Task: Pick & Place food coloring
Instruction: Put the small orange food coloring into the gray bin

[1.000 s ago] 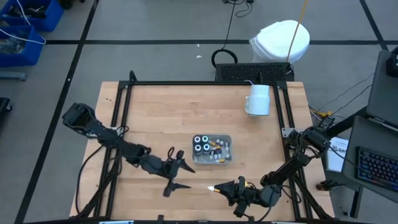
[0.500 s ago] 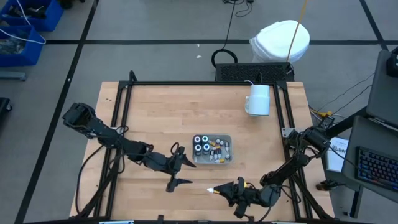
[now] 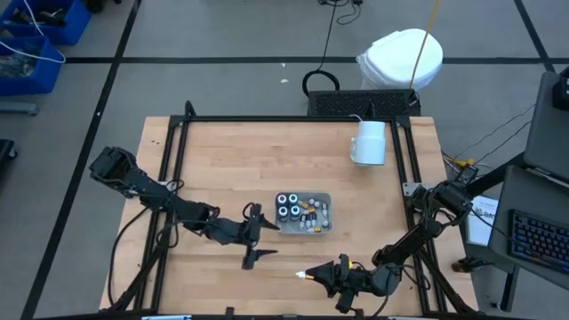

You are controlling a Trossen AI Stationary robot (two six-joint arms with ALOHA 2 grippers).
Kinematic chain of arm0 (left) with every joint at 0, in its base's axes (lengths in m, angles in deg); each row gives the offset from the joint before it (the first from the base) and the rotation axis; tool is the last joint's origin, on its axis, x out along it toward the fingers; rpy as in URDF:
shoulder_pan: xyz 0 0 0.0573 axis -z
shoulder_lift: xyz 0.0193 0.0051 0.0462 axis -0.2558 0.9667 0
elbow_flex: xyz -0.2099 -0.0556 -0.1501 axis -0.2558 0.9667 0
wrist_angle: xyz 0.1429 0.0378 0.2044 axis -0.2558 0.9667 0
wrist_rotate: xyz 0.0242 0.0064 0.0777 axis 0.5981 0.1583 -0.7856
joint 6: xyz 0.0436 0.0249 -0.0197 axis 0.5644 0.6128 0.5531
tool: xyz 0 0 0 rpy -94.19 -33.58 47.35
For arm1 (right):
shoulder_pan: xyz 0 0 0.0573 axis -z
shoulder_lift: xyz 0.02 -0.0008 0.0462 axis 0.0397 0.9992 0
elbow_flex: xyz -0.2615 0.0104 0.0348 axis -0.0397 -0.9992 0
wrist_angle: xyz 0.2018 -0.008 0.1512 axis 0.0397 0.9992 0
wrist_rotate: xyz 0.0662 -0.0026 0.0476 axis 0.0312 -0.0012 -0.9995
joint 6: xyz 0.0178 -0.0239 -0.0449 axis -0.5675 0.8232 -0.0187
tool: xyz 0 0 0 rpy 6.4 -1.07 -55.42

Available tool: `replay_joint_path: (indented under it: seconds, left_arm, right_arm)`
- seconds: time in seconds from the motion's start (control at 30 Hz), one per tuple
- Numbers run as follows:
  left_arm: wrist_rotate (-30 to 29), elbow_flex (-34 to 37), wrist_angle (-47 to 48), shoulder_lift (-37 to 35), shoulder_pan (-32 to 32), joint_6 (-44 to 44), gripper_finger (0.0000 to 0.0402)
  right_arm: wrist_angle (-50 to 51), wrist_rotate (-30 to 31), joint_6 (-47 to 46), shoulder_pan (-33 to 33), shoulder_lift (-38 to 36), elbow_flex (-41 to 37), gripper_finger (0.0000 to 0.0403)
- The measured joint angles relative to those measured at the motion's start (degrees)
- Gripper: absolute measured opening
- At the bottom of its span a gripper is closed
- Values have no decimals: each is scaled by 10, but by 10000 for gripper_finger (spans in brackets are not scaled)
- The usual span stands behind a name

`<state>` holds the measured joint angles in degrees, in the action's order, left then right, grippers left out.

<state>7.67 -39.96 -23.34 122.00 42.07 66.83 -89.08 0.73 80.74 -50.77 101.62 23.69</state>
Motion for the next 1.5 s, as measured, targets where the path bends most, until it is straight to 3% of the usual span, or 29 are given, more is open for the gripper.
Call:
replay_joint_path:
  seconds: [0.27, 0.57, 0.7, 0.83, 1.33, 1.5]
  left_arm:
    - [51, 0, -71, 4, 0, -63, 312]
    - [129, 0, -251, 91, 3, -73, 312]
    - [144, 0, -283, 95, 3, -75, 312]
    - [139, 0, -284, 95, 6, -79, 312]
    - [151, 0, -249, 95, 5, -73, 312]
    - [125, 0, -237, 95, 4, -57, 312]
  right_arm:
    - [4, 0, -8, 1, 0, 0, 65]
    - [22, -28, -22, 14, 0, 0, 67]
    - [39, -2, -25, 16, 0, 0, 65]
    - [39, 18, -31, 17, 0, 0, 67]
    - [34, -1, -46, 28, 0, 0, 67]
    - [34, 0, -45, 31, 0, 0, 65]
